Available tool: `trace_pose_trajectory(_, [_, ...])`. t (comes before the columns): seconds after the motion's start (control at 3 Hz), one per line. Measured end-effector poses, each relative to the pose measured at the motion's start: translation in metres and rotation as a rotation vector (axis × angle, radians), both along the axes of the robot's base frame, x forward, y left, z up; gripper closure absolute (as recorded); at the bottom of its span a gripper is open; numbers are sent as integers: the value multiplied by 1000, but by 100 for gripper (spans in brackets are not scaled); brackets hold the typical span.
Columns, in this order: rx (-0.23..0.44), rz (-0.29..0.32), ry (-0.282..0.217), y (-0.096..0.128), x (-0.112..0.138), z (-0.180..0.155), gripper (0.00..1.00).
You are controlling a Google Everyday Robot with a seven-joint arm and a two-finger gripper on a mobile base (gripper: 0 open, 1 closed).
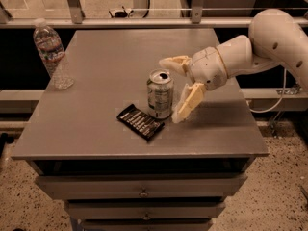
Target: Move 7up can near rxbar chocolate
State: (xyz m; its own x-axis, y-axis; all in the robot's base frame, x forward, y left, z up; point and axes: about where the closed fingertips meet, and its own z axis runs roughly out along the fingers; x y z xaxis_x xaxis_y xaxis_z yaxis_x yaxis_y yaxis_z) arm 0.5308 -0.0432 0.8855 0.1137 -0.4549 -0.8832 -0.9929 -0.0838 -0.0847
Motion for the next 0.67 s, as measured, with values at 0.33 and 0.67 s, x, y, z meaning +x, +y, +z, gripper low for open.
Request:
trace_pose_trajectory(0.33, [-9,-38,-15,-12,8,3,0])
trace_pose_trajectory(0.67, [-52,-279,-118,-92,53,27,0])
